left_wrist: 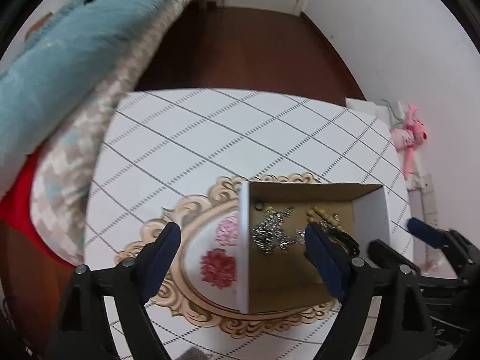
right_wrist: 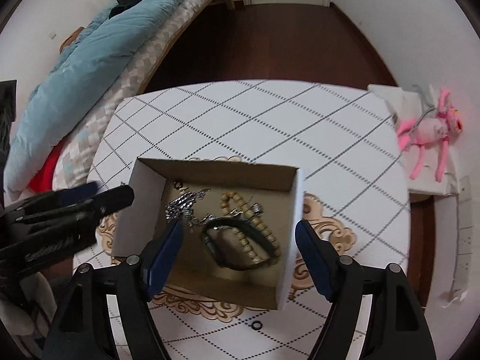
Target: Organize jewelry
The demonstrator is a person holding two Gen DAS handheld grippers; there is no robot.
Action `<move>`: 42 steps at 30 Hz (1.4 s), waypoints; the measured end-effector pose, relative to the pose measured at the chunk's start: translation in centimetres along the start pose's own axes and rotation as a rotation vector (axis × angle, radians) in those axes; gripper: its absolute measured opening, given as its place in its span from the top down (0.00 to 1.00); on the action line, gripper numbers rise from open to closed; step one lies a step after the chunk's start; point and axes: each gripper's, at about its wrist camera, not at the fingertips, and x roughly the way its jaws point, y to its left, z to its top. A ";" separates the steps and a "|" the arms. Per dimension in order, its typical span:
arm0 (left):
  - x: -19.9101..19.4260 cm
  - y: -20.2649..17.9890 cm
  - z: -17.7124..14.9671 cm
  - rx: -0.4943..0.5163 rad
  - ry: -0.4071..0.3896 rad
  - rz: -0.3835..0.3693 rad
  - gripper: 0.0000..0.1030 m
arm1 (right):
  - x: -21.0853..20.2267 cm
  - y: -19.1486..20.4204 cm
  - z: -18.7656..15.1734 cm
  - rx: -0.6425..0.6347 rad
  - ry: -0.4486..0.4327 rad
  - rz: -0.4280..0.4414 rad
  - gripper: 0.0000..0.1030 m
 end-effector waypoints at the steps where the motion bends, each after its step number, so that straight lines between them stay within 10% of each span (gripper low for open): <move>1: 0.0 0.0 -0.2 0.001 -0.003 0.009 0.15 | -0.2 0.0 0.0 0.004 -0.006 -0.016 0.15; 3: -0.2 0.2 -0.8 -0.002 -0.017 0.022 0.00 | -0.6 -0.4 -0.4 0.014 -0.015 -0.052 0.11; 23: -1.4 -1.6 -4.6 0.022 -0.071 0.072 0.00 | -1.9 -2.8 -4.9 0.102 -0.046 -0.233 0.00; 42: -18.2 -2.7 -10.8 0.011 -0.299 0.125 0.00 | -19.0 0.6 -11.1 0.113 -0.298 -0.237 0.00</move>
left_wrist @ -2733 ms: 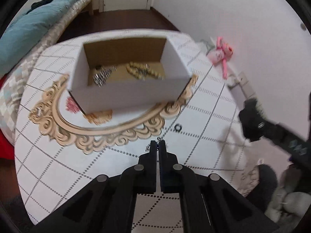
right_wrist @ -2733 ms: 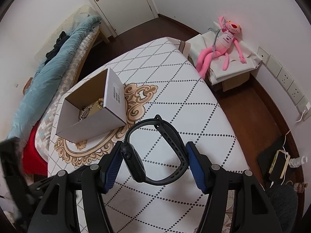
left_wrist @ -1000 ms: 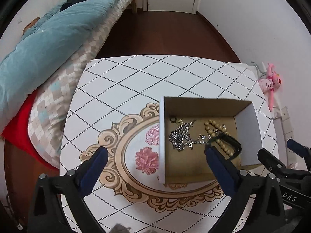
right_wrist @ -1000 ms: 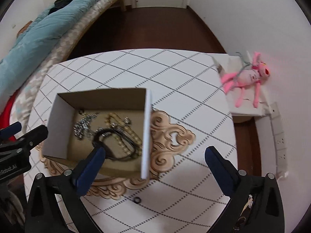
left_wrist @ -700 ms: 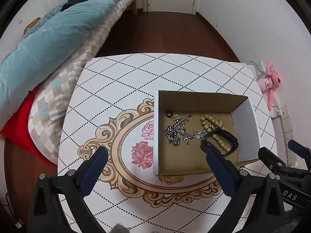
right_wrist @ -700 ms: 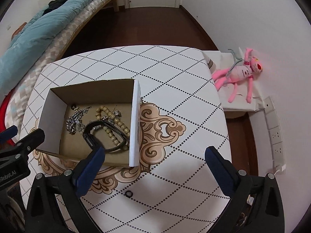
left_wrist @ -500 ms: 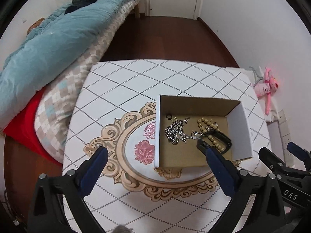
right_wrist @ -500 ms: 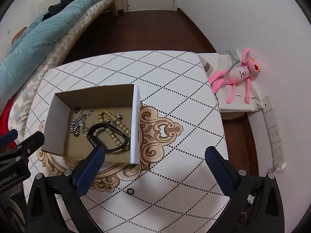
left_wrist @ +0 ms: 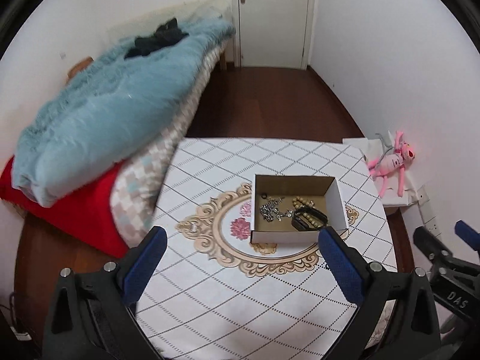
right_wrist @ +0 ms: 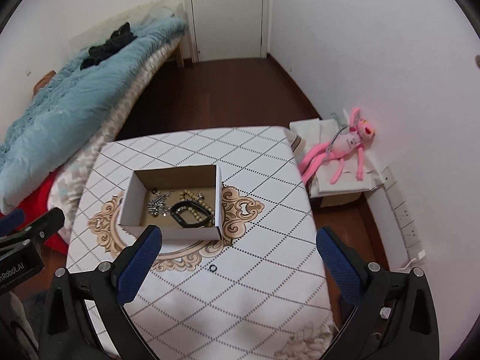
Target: Organize jewelry
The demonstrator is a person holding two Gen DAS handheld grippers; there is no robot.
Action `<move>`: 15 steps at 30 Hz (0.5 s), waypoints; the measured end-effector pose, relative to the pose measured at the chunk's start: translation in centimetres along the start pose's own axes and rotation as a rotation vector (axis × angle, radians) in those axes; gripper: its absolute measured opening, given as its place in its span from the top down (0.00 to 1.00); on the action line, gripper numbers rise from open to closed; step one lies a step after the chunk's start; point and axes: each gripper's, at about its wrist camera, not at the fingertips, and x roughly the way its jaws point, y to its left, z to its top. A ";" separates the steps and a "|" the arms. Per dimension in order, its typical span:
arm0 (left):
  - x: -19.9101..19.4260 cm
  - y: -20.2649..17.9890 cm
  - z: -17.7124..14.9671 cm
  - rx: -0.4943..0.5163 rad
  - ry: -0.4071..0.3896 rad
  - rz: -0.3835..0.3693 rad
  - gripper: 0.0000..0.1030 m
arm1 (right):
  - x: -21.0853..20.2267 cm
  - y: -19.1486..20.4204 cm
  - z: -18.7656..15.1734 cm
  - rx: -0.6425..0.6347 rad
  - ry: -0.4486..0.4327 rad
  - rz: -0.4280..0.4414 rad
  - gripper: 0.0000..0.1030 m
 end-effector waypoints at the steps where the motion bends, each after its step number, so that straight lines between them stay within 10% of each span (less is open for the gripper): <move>1: -0.8 0.0 -0.1 0.001 -0.007 -0.003 0.00 | -1.1 -0.1 -0.1 0.001 -0.015 0.001 0.00; 15: -10.1 -0.6 -0.5 0.012 -0.105 -0.081 0.00 | -14.1 -0.2 -0.4 -0.004 -0.181 0.017 0.00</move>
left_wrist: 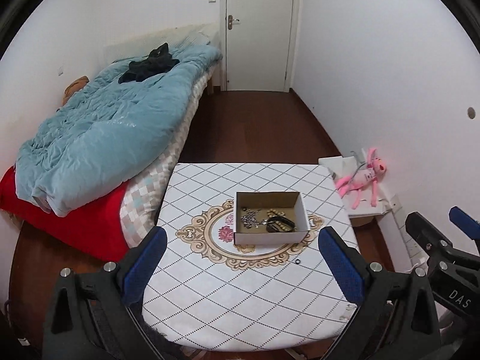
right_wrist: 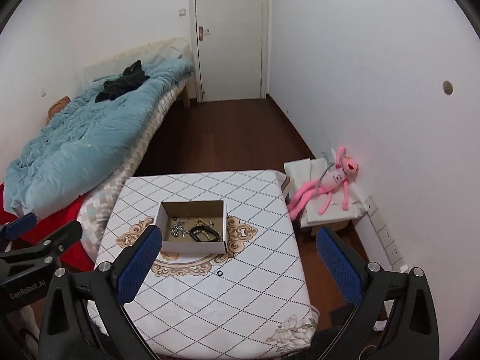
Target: Organize jewelry
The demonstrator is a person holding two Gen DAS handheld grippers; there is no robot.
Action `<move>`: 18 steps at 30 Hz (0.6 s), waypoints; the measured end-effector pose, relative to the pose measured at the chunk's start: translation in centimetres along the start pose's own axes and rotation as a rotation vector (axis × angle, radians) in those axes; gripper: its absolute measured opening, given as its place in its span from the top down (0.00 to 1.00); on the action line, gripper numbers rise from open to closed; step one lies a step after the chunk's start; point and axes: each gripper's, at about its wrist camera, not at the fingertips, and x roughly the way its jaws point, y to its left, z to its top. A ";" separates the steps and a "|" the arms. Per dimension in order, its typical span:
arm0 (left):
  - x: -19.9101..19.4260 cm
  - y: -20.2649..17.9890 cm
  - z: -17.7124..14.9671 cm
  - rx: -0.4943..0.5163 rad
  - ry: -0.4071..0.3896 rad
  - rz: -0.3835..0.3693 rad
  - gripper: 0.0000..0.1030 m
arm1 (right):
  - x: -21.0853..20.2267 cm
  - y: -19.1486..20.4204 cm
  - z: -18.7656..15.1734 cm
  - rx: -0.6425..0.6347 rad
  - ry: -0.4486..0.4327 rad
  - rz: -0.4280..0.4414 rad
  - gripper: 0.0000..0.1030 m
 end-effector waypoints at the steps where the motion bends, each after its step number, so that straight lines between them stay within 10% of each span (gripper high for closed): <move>1: -0.5 0.0 0.0 -0.001 -0.004 -0.001 0.00 | -0.6 0.0 0.0 0.000 -0.003 0.001 0.00; 18: -0.2 -0.1 -1.2 -0.024 0.072 -0.013 0.00 | -2.1 -0.5 -0.6 -0.007 0.025 -0.008 0.00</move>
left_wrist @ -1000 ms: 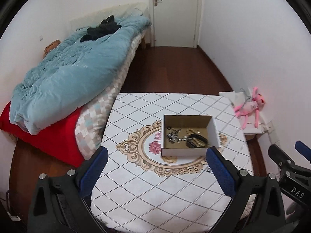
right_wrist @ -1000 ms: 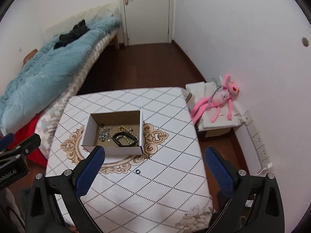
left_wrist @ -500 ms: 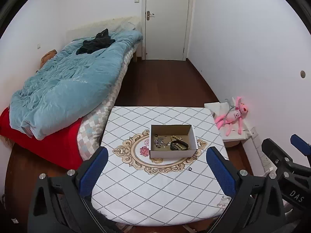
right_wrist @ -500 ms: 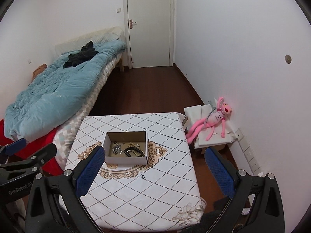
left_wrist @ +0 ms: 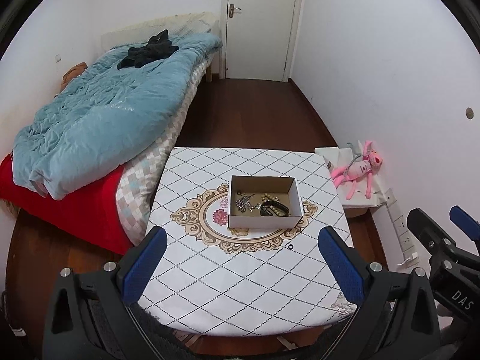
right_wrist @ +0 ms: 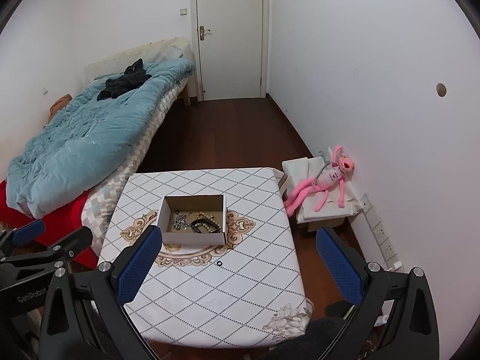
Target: Organize jewelry
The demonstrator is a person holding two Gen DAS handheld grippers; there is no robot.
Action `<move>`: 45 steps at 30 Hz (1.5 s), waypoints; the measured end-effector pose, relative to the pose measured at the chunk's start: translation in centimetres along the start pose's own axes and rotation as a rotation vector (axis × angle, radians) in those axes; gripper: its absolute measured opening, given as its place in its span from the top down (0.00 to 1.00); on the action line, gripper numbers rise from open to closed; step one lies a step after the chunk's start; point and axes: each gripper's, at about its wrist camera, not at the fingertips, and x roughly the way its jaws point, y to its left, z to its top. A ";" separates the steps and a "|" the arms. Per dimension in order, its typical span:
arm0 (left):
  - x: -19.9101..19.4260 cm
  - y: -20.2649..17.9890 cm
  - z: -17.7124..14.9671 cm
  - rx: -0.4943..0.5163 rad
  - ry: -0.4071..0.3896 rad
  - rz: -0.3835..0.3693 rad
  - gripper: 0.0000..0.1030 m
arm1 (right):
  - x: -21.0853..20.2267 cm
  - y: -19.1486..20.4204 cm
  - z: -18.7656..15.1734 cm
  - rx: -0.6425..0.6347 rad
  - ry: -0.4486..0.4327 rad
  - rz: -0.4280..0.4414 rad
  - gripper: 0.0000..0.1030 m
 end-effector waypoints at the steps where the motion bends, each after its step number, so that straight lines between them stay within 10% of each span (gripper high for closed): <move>1: 0.3 0.0 0.1 -0.003 0.007 0.001 0.00 | 0.3 0.0 0.1 0.001 0.003 0.000 0.00; 45: 12.9 0.8 3.4 -0.004 0.194 0.110 0.00 | 17.5 1.5 2.2 -0.039 0.285 -0.021 0.00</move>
